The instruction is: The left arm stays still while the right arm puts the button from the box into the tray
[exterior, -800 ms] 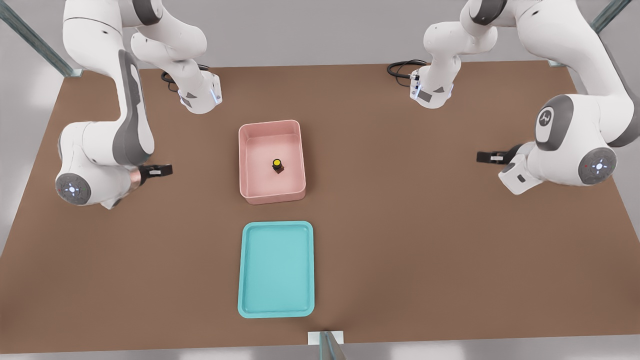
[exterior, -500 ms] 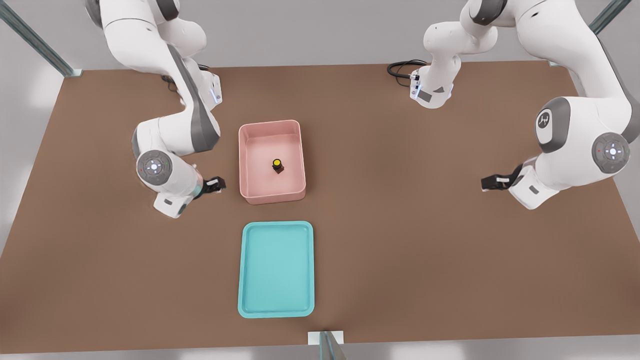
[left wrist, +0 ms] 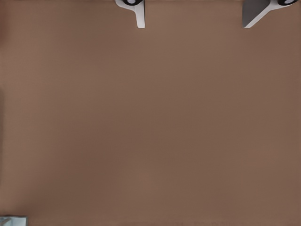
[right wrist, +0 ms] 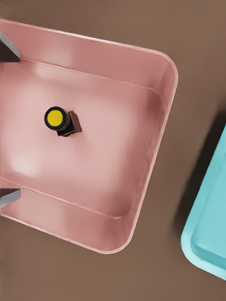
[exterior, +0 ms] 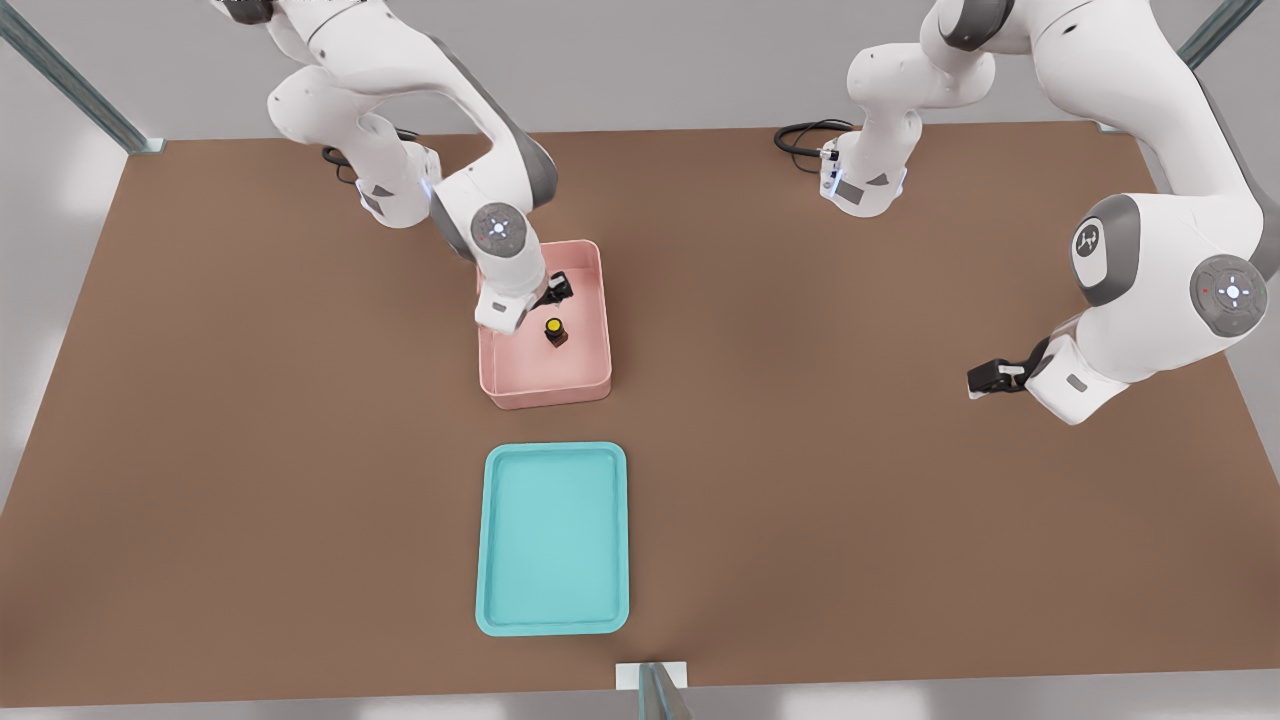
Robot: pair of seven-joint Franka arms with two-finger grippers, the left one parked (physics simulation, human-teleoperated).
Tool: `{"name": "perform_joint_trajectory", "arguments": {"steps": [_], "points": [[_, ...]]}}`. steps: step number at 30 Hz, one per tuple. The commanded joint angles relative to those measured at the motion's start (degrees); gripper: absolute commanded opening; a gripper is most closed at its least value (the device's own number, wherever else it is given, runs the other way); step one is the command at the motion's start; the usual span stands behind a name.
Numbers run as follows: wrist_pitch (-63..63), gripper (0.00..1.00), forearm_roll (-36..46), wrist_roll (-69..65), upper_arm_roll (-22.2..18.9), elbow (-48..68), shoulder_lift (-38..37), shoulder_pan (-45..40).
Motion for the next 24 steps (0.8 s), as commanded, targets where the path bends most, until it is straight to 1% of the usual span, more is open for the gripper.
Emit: {"name": "perform_joint_trajectory", "arguments": {"steps": [1, 3, 5, 6, 11, 14, 24], "points": [[12.37, 1.00, 0.04, 34.41, 0.00, -2.11, 1.46, -0.34], [17.65, 1.00, 0.04, 37.49, 0.00, -2.29, 4.80, 0.19], [18.35, 1.00, 0.13, 37.76, 0.00, -2.37, 5.42, 0.19], [21.25, 1.00, 0.92, 37.76, 0.00, -4.04, 5.42, 0.19], [27.14, 1.00, 1.01, 39.16, 0.00, -7.47, 6.04, 2.56], [28.02, 1.00, 1.63, 39.25, 0.09, -8.08, 7.27, 3.53], [31.36, 1.00, 0.75, 38.99, 0.09, -12.04, 7.79, 3.44]]}}
